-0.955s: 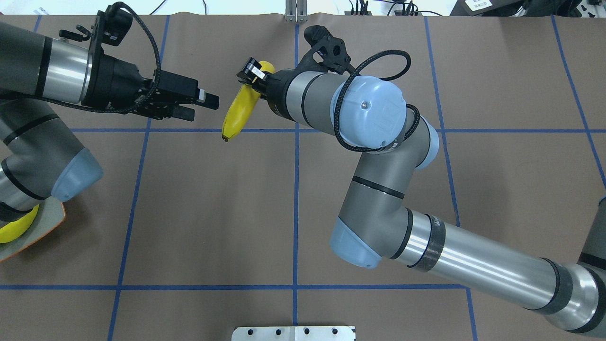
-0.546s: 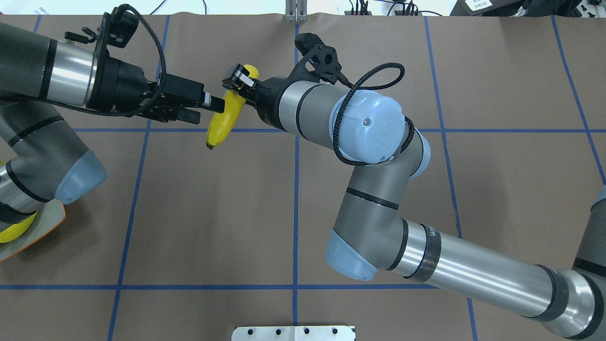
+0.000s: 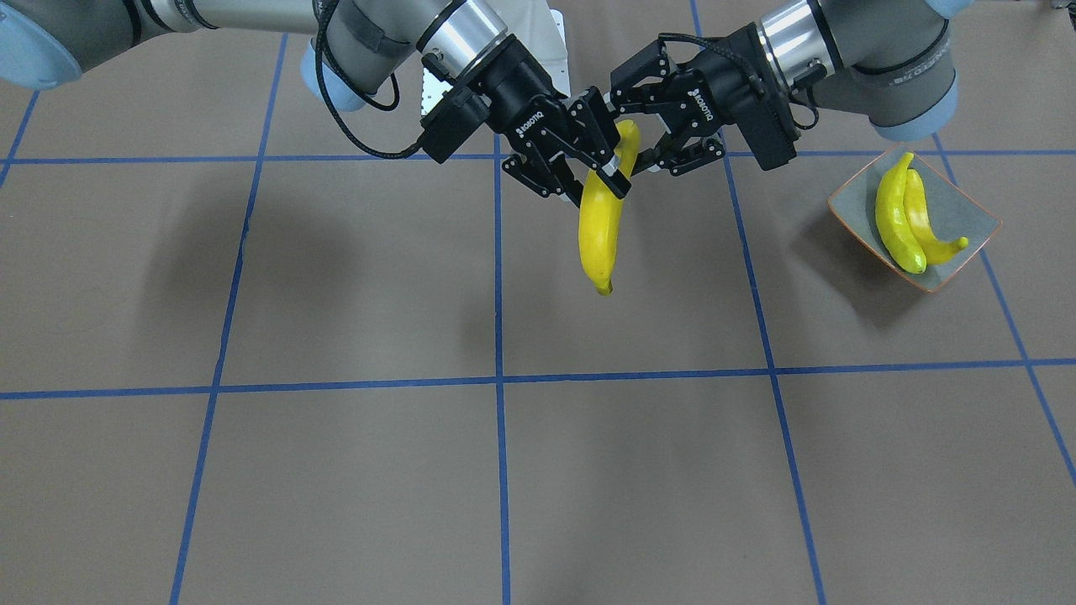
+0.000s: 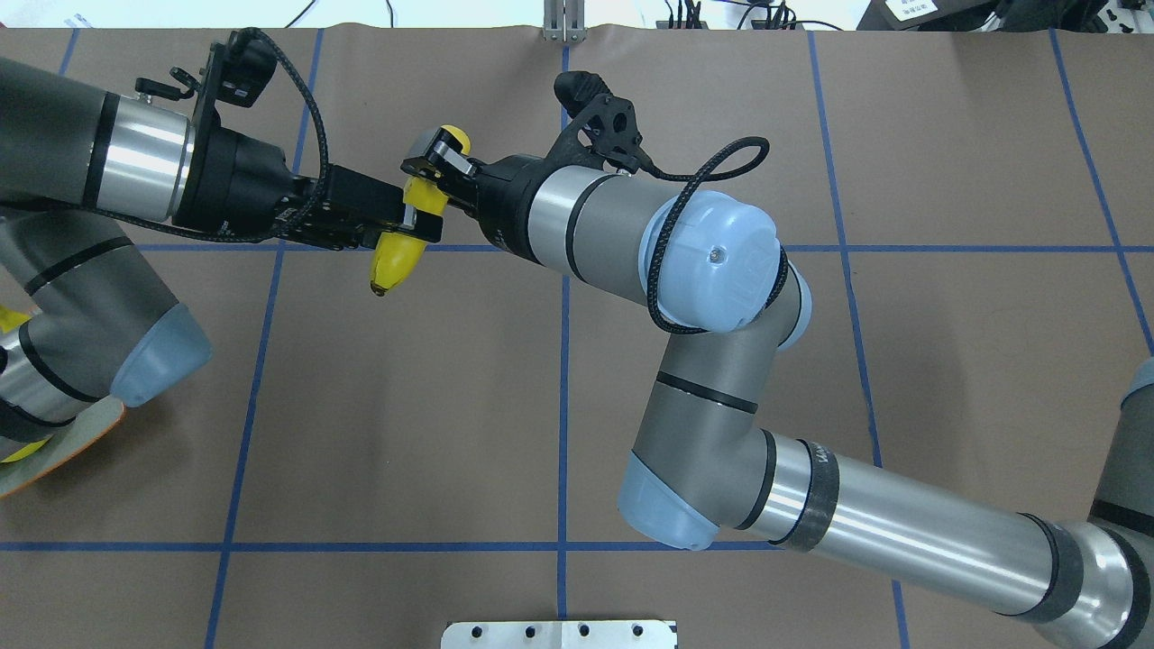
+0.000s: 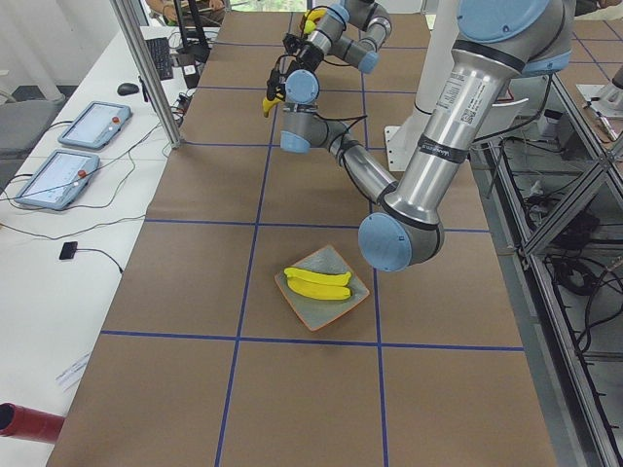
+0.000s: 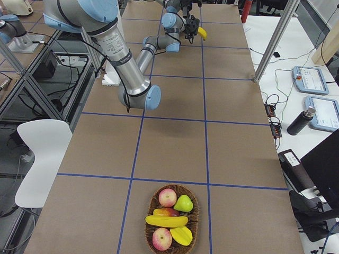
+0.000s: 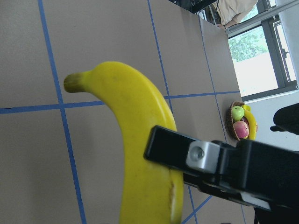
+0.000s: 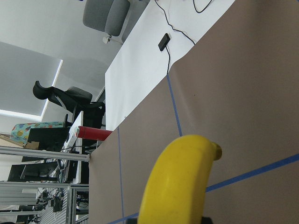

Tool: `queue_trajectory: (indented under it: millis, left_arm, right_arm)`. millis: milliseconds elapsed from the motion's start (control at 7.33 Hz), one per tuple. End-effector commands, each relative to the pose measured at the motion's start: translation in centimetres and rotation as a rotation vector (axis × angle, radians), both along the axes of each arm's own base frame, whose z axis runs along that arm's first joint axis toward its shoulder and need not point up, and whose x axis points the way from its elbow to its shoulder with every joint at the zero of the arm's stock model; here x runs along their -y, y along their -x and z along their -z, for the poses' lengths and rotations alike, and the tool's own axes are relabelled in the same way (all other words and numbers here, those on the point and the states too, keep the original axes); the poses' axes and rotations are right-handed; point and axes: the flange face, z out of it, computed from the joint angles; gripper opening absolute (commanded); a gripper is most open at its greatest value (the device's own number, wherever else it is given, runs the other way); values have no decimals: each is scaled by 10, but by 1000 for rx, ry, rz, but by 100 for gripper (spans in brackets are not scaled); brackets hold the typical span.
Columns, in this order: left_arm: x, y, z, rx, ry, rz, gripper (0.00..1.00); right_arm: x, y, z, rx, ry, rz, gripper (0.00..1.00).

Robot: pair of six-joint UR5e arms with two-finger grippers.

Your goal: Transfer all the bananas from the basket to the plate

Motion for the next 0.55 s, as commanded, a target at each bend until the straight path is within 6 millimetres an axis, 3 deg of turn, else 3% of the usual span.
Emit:
queue_trajectory:
  millis: [0, 136, 273, 409]
  left_arm:
    - [-1, 0, -1, 0, 0, -1, 0]
    - [-1, 0, -2, 2, 4, -1, 0]
    - [-1, 0, -6, 10, 17, -3, 0]
    - [0, -1, -9, 15, 25, -2, 0]
  right_arm:
    - [-3, -5, 2, 9, -5, 2, 0]
    - [-3, -4, -3, 0, -8, 5, 0]
    - [-4, -6, -4, -4, -11, 3, 99]
    - [-9, -16, -1, 7, -27, 4, 100]
